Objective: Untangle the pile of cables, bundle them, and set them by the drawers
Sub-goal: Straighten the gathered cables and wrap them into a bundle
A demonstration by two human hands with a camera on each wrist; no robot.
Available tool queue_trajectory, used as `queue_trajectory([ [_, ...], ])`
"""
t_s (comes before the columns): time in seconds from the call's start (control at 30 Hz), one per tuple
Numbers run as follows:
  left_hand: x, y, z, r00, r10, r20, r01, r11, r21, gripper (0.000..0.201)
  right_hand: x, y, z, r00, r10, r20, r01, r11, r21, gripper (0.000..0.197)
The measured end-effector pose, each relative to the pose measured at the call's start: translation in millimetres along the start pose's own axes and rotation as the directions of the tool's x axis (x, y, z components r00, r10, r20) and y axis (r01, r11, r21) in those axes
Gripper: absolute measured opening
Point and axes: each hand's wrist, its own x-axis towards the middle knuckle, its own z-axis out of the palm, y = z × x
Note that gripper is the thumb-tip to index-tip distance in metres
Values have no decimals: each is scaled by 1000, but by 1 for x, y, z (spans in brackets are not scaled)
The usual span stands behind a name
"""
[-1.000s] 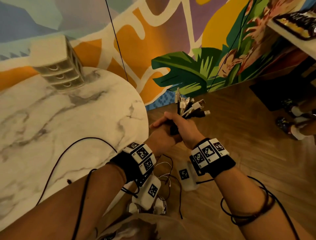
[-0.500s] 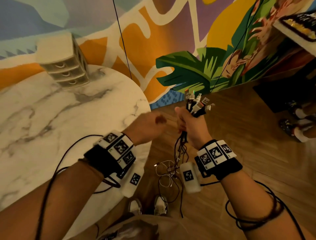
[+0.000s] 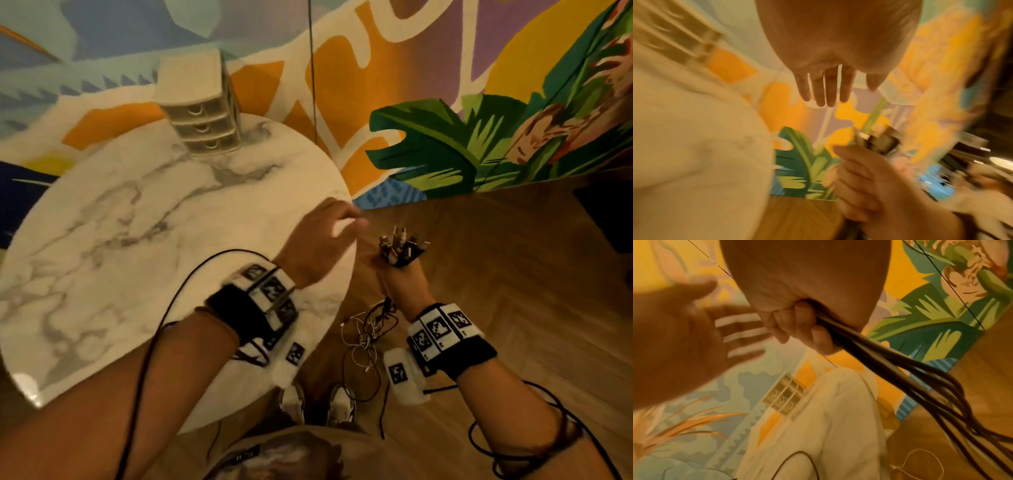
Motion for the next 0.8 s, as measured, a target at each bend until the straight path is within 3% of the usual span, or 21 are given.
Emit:
queue_trajectory([
  [0.07,-18,-53,-29,985,-170,32,160,968,192,26,-3,11,10,1000,4,-25,-3,999,35,28],
  [0.1,-30,-79,-43,952,-290,99,242,908,341,29,-4,12,14,998,44,-45,-42,998,53,25],
  [0.13,-46,-106,-56,884,-436,169,302,808,506,30,-3,17,22,994,75,-74,-67,992,104,23],
  [0.2,-84,-152,-75,671,-705,230,343,570,747,34,-5,15,31,983,163,-83,-149,977,156,35],
  [0.27,-124,-188,-89,507,-837,207,365,426,828,48,-5,22,39,981,196,-11,-193,973,127,59],
  [0.3,-142,-200,-93,455,-869,195,384,389,837,53,-6,21,44,975,222,17,-223,970,101,66],
  [0.37,-166,-213,-91,399,-896,195,415,366,833,62,-5,25,52,969,244,26,-246,959,139,65],
  [0.43,-174,-208,-80,415,-890,191,473,391,789,60,-2,29,59,967,257,7,-255,959,121,58],
  [0.5,-171,-197,-65,534,-831,155,511,464,724,46,-3,26,65,956,293,23,-294,953,70,48],
  [0.53,-167,-194,-58,572,-805,156,518,502,693,41,-3,26,68,956,293,34,-295,953,77,45],
  [0.63,-154,-180,-33,621,-752,222,589,634,502,28,-3,22,79,969,242,46,-245,965,96,42],
  [0.73,-138,-165,-15,704,-652,280,571,755,324,24,-2,24,85,962,269,41,-272,953,130,42],
  [0.8,-132,-164,-24,759,-622,193,532,763,366,22,-1,24,87,955,294,28,-295,944,150,45],
])
